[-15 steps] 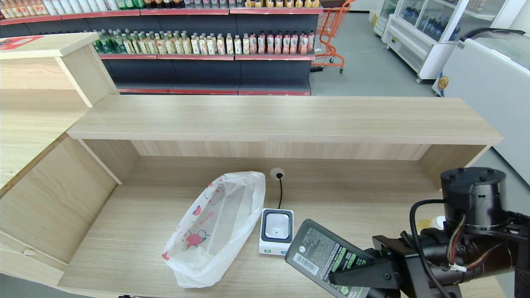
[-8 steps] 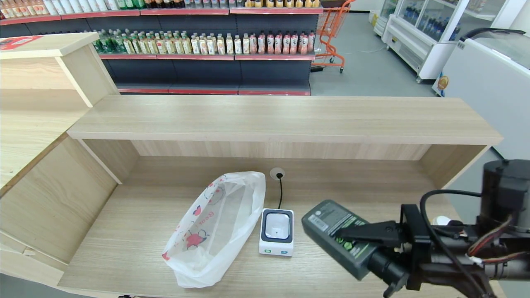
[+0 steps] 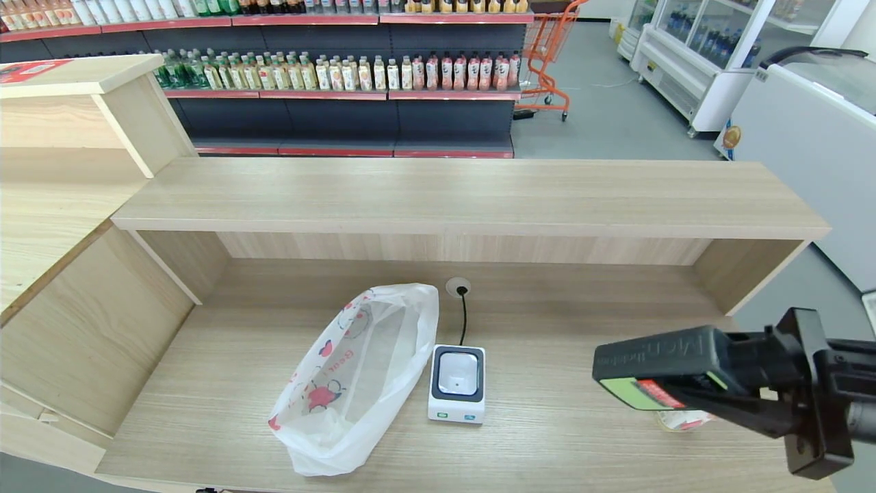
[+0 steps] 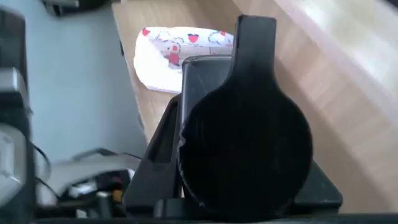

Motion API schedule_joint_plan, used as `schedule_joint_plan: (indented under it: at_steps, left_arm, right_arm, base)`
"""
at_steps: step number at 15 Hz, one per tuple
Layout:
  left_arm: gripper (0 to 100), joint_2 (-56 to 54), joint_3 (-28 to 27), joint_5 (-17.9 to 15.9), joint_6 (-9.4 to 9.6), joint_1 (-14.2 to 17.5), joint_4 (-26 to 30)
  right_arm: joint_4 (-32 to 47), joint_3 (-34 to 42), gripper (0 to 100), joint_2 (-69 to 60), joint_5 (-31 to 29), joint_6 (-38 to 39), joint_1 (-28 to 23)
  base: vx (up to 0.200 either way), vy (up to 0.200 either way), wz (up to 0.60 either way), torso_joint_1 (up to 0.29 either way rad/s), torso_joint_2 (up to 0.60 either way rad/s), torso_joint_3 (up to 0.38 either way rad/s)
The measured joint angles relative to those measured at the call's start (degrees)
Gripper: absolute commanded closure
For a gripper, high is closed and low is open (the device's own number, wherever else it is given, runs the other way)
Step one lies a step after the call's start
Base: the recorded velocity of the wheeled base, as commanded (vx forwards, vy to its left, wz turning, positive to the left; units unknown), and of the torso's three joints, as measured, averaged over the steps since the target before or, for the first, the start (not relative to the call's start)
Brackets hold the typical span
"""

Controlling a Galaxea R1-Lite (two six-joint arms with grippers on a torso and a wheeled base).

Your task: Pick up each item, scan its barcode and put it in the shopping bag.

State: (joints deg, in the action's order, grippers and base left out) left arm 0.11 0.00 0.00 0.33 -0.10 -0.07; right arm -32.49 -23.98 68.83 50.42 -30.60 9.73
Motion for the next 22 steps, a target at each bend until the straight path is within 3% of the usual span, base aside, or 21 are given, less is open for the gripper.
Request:
schedule_joint_plan:
  at_steps: [3,6,10,16,22]
  left_arm:
    - [0,0.0,0.0,0.0,0.02,0.0,0.0]
    - [0,0.0,0.0,0.0,0.00,0.0,0.0]
    - [0,0.0,0.0,0.0,0.02,0.0,0.0]
    - [0,0.0,0.0,0.0,0.00,0.0,0.0]
    - [0,0.0,0.0,0.0,-0.17,0.0,0.0]
  right_arm:
    - [5.5,-0.1,100,0.0,-0.9,27.5,-9.8]
    - [21.3,-4.6,100,1.6,-1.2,41.4,-12.0]
    - [22.7,-7.6,100,3.9,-1.6,43.4,-10.7]
    - [23.0,-5.9,100,3.5,-2.7,43.7,-11.0]
    - [22.7,-6.1,100,3.4,-3.8,43.5,-11.1]
  base:
    - [0.000,0.000,0.00,0.000,0.00,0.000]
    - [0.000,0.000,0.00,0.000,0.00,0.000]
    - [0.000,0.000,0.00,0.000,0.00,0.000]
    - [0.000,0.000,0.00,0.000,0.00,0.000]
    - [0.000,0.200,0.00,0.008,0.00,-0.001]
